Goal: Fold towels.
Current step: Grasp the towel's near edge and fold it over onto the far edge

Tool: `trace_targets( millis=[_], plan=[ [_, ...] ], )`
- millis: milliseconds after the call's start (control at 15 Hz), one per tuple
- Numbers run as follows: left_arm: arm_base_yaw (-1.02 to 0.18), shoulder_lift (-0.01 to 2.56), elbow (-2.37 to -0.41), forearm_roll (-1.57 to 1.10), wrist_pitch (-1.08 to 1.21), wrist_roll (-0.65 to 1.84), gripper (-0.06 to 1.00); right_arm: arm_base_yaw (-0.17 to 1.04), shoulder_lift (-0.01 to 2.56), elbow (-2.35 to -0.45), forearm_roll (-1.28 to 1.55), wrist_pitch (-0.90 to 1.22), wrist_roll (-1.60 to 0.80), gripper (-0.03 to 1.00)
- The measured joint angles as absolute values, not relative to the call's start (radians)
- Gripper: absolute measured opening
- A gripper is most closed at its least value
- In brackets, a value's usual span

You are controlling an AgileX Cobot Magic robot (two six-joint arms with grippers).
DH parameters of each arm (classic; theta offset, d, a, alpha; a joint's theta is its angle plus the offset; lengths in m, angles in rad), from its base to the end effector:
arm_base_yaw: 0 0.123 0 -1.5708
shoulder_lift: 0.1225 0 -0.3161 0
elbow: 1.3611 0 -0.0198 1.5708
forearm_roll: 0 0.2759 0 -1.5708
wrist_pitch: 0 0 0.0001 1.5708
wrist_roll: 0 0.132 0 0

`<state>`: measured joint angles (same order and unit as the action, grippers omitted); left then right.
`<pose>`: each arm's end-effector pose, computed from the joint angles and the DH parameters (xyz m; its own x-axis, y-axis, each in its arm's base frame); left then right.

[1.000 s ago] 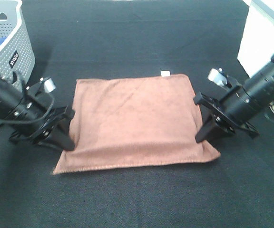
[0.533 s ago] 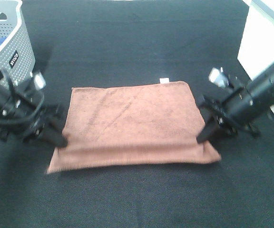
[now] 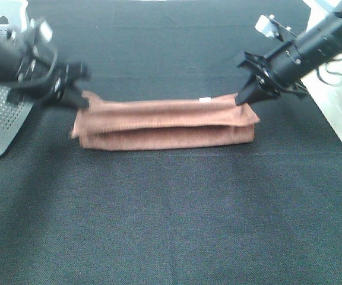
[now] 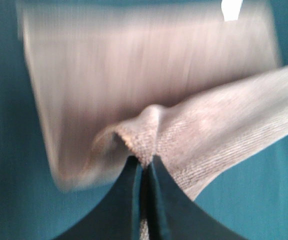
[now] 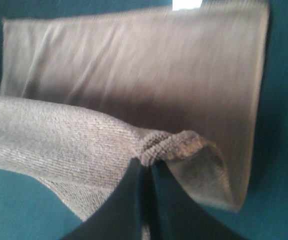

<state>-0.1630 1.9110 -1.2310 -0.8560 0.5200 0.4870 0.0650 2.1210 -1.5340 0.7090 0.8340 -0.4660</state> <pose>0.4379 -0.1223 0.1685 -0.8755 -0.1321 -0.4647 0.1129 0.8793 -0.4627 0.4856 0.0954 0.1477 -0.9405 -0.0113 -0.3395 -0.1797 0.8648 0.4689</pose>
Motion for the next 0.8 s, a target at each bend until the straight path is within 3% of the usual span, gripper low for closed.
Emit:
trace_targets(
  millis=[333, 600, 667, 800],
  plan=[
    [-0.163, 2.118, -1.487, -0.602, 0.532, 0.254, 0.01, 0.065, 2.332, -1.835, 0.677, 0.885, -0.397, 0.00],
    [-0.175, 2.235, -1.622, -0.545, 0.561, 0.190, 0.03, 0.065, 2.430, -1.917, 0.614, 0.885, -0.350, 0.00],
    [-0.180, 2.253, -1.638, -0.543, 0.564, 0.182, 0.07, 0.065, 2.439, -1.919, 0.596, 0.881, -0.333, 0.02],
    [-0.189, 2.270, -1.651, -0.540, 0.582, 0.176, 0.34, 0.065, 2.441, -1.920, 0.584, 0.864, -0.312, 0.21]
  ],
)
